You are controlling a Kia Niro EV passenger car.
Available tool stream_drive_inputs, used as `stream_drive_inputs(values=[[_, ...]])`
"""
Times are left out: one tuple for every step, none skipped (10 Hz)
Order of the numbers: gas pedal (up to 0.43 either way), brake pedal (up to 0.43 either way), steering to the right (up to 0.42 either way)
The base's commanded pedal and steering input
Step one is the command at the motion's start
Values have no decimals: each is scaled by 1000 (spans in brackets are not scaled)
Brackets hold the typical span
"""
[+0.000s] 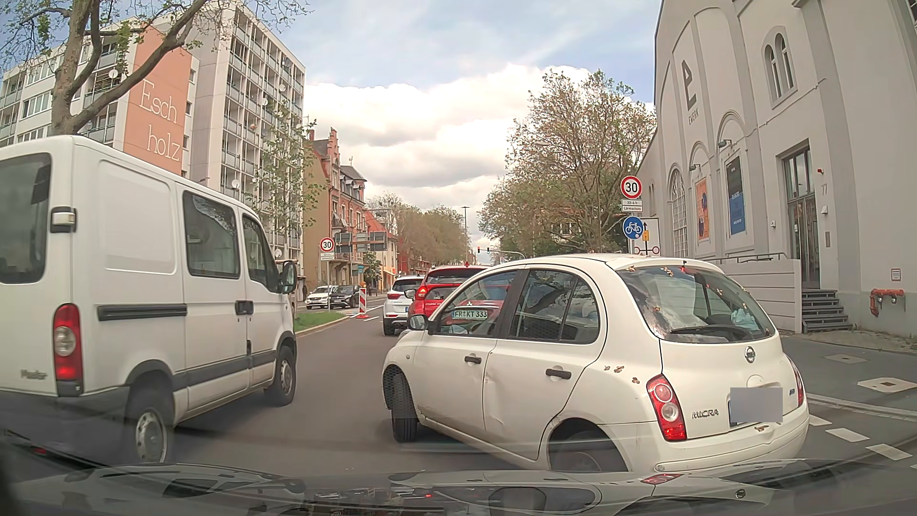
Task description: Follow the waypoints while adhering to traffic rules and regulations
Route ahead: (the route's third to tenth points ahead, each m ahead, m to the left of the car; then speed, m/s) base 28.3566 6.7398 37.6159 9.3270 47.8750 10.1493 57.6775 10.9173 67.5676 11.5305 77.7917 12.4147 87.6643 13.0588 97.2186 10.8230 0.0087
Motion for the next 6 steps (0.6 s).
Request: stream_drive_inputs(values=[[0, 226, -25], [0, 226, -25], [0, 226, -25], [0, 226, -25], [0, 226, -25], [0, 226, -25]])
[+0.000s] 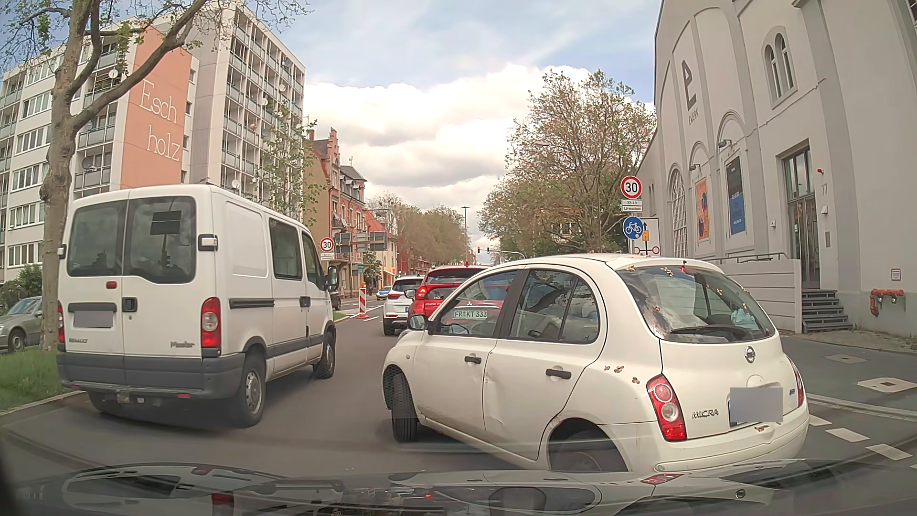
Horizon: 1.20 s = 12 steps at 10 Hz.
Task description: Follow the waypoints while adhering to traffic rules and regulations
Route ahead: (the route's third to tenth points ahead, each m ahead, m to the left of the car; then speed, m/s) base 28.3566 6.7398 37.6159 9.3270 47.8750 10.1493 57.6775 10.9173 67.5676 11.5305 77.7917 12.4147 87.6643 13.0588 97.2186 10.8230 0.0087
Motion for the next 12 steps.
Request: stream_drive_inputs(values=[[0, 226, -25], [0, 226, -25], [0, 226, -25], [0, 226, -25], [0, 226, -25], [0, 232, -25], [0, 232, -25], [0, 226, -25], [0, 226, -25], [0, 226, -25], [0, 232, -25], [0, 232, -25]])
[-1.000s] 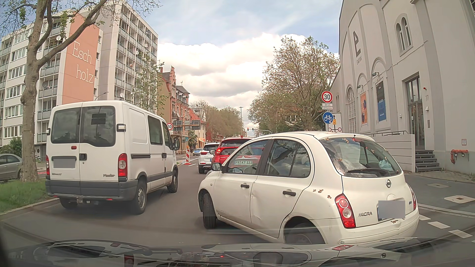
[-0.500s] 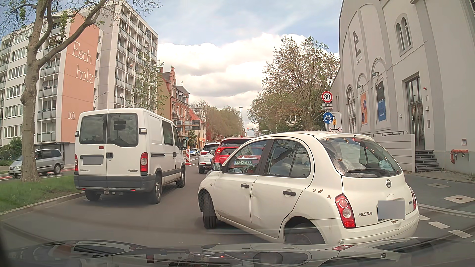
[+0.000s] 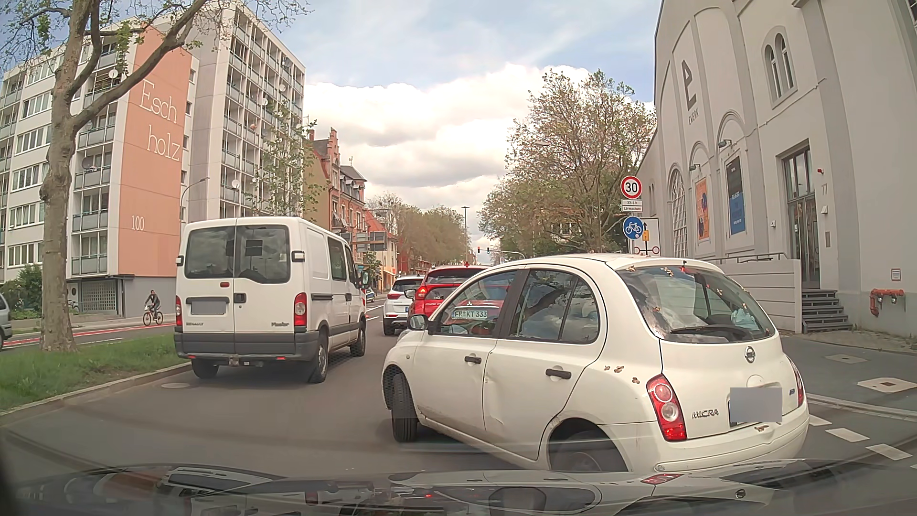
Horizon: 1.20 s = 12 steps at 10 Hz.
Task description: Follow the waypoints while adhering to traffic rules and regulations
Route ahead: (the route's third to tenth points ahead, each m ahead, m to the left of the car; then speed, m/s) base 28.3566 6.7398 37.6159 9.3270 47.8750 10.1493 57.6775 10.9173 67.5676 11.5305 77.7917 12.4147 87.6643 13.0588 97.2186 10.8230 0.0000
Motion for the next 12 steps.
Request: stream_drive_inputs(values=[[0, 226, -25], [0, 232, -25], [0, 232, -25], [0, 226, -25], [0, 226, -25], [0, 226, -25], [0, 226, -25], [0, 232, -25], [0, 232, -25], [0, 226, -25], [0, 232, -25], [0, 226, -25]])
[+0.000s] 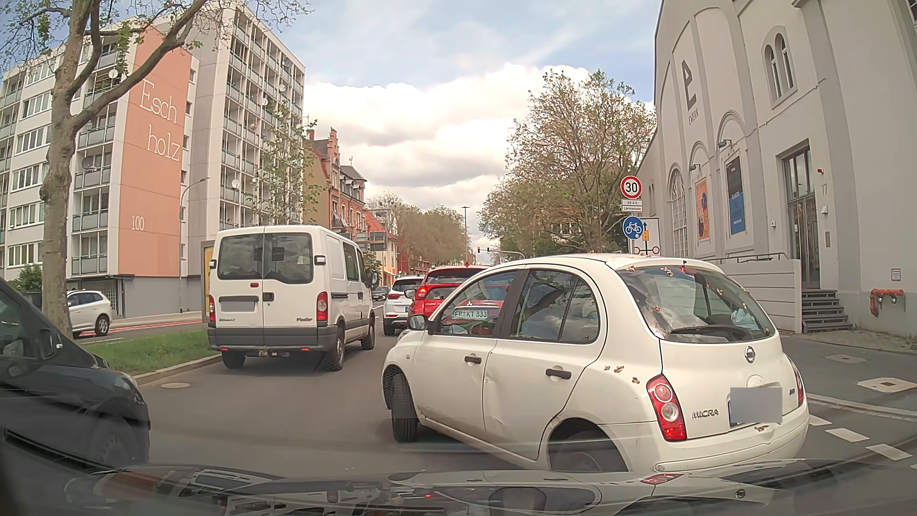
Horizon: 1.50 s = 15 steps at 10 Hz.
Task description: Follow the waypoints while adhering to traffic rules and regulations
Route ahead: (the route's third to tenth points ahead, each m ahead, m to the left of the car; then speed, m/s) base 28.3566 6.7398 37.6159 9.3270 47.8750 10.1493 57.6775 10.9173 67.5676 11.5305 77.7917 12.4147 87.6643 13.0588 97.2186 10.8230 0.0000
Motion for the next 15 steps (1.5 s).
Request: stream_drive_inputs(values=[[0, 226, -25], [0, 226, -25], [0, 226, -25], [0, 226, -25], [0, 226, -25], [0, 232, -25], [0, 226, -25], [0, 226, -25], [0, 226, -25], [0, 226, -25], [0, 232, -25], [0, 232, -25], [0, 226, -25], [0, 232, -25], [0, 226, -25]])
